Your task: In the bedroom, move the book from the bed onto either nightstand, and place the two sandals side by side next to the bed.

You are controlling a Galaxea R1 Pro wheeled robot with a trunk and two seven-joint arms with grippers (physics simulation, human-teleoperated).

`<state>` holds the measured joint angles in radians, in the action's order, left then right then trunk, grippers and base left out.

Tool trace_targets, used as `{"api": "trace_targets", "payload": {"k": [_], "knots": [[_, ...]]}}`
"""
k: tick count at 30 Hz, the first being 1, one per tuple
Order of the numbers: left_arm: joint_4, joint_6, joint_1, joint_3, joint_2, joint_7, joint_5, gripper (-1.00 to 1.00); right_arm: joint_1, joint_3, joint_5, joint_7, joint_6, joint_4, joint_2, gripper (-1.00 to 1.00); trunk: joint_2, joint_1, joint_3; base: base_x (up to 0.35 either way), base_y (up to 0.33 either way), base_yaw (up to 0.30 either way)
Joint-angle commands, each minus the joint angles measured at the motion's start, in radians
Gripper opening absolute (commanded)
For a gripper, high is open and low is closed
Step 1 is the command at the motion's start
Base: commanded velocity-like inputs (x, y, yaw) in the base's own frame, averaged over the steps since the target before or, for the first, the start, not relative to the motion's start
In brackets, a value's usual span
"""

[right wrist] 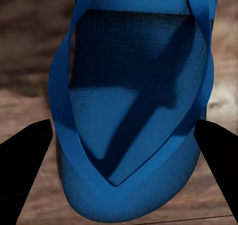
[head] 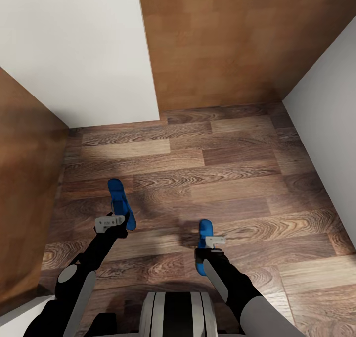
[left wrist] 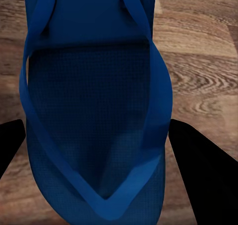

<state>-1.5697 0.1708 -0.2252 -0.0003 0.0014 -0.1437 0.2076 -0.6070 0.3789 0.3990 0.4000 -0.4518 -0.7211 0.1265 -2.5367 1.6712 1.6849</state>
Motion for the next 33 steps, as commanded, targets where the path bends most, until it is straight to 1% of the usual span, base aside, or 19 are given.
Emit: {"api": "trace_targets", "payload": {"k": [1, 19, 33], "knots": [[-0.001, 0.007, 0.000, 0.000, 0.000, -0.002, 0.010, -1.00, 0.000, 0.005, 0.014, 0.010, -0.001, -0.001, -0.001, -1.00, 0.000, 0.000, 0.001, 0.000, 0.000, 0.000], [-0.001, 0.008, 0.000, 0.000, 0.000, -0.002, 0.010, -1.00, 0.000, 0.005, 0.014, 0.010, -0.001, -0.002, -0.001, -1.00, 0.000, 0.000, 0.001, 0.000, 0.000, 0.000], [-0.001, 0.010, 0.000, 0.000, 0.000, -0.002, 0.009, -1.00, 0.000, 0.005, 0.014, 0.010, -0.001, -0.002, -0.001, -1.00, 0.003, -0.006, -0.054, 0.000, 0.000, 0.000]]}}
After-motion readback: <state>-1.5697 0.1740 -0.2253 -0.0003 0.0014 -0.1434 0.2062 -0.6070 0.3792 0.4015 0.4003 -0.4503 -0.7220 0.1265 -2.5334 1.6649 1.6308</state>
